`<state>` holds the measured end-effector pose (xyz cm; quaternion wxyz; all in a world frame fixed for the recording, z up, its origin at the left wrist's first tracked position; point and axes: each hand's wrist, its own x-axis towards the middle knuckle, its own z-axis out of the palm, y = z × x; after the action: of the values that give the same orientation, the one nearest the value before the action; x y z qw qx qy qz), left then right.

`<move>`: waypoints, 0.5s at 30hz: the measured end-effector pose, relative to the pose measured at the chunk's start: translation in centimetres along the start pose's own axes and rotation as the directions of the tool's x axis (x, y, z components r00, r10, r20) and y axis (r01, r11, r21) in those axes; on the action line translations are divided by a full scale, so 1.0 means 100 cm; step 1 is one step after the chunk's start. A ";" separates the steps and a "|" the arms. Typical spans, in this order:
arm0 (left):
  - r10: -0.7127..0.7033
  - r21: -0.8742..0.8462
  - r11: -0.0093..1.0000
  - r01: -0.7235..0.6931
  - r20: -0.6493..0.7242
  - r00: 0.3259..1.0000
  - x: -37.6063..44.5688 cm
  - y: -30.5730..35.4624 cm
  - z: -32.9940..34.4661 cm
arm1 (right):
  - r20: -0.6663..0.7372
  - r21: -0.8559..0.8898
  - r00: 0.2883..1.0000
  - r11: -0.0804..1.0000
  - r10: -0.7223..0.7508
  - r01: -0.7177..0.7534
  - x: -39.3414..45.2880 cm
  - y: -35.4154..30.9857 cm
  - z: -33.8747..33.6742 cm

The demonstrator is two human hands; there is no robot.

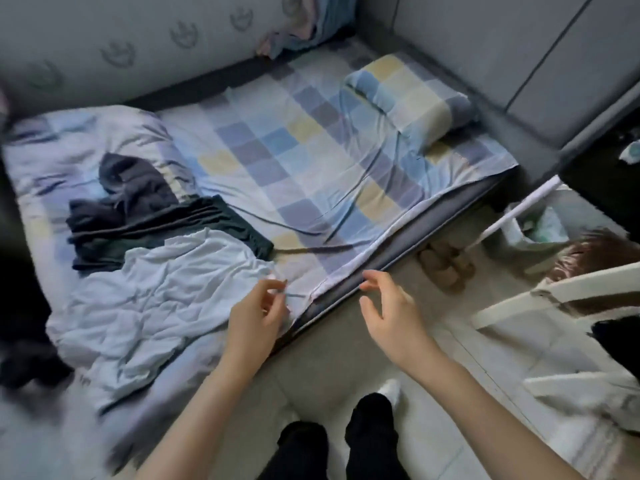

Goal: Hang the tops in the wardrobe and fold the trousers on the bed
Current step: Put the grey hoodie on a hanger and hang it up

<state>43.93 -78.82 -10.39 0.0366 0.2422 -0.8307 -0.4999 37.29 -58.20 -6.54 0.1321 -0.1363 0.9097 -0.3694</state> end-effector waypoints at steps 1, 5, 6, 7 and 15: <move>-0.048 0.002 0.999 0.048 -0.029 0.998 -0.005 -0.023 -0.020 | 0.056 0.002 0.998 1.000 -0.010 0.010 0.006 -0.011 0.024; -0.251 -0.027 0.968 0.249 -0.103 0.963 -0.011 -0.083 -0.073 | 0.271 0.007 0.962 1.000 -0.027 0.027 0.026 -0.039 0.090; -0.299 -0.037 0.954 0.297 -0.128 0.946 -0.010 -0.097 -0.083 | 0.321 0.008 0.947 0.999 -0.036 0.035 0.035 -0.045 0.106; -0.330 -0.047 0.944 0.326 -0.148 0.932 -0.008 -0.106 -0.089 | 0.354 0.004 0.934 0.999 -0.040 0.041 0.042 -0.049 0.117; -0.615 0.010 0.783 0.622 -0.137 0.776 0.046 -0.201 -0.106 | 0.559 -0.091 0.827 0.987 -0.062 0.135 0.149 -0.063 0.217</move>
<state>50.49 -97.19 -22.99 -0.0839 0.5335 -0.7145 -0.4447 31.79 -81.56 -19.17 0.3620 -0.2925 0.8454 -0.2620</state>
